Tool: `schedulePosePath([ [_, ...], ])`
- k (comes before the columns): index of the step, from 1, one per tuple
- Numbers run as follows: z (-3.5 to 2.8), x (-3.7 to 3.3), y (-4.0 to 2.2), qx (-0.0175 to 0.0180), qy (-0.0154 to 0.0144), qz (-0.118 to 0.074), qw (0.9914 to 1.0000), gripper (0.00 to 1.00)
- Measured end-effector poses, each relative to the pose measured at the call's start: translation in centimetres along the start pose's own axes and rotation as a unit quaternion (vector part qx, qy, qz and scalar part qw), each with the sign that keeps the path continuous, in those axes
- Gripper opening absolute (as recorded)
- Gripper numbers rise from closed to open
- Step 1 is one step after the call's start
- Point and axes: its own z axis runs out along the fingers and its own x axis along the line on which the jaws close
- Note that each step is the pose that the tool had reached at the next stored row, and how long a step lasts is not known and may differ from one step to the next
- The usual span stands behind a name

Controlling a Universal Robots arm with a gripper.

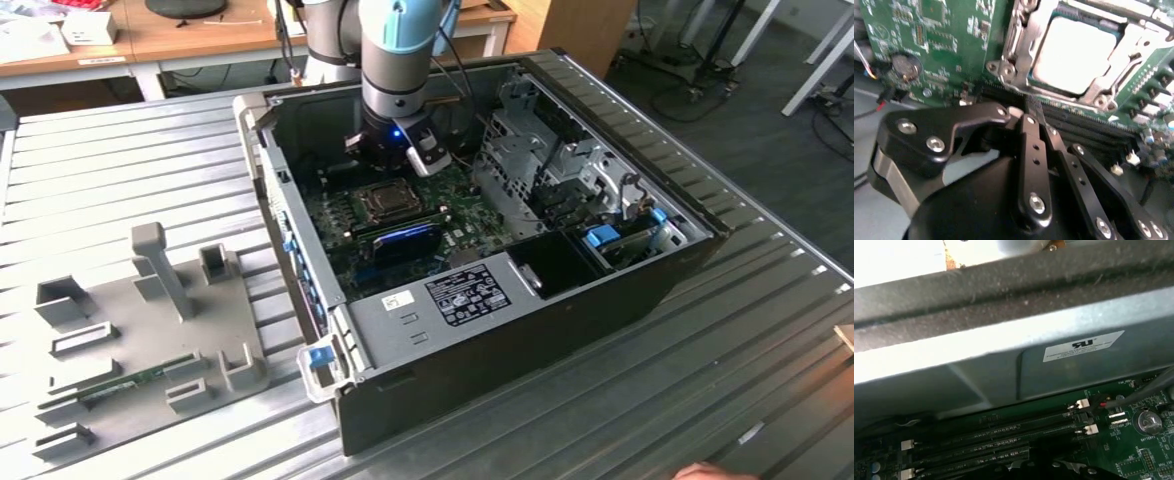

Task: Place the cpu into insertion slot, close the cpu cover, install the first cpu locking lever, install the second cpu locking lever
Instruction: 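Install the first cpu locking lever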

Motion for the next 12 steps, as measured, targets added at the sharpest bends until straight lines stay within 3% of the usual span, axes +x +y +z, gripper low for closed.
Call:
schedulePosePath([
  [7, -0.32, -0.01, 0.11, 0.0000, 0.0000, 0.000, 1.00000, 0.11],
  [12, -1.05, -0.04, 0.38, -0.0001, 0.0000, 0.000, 1.00000, 0.11],
])
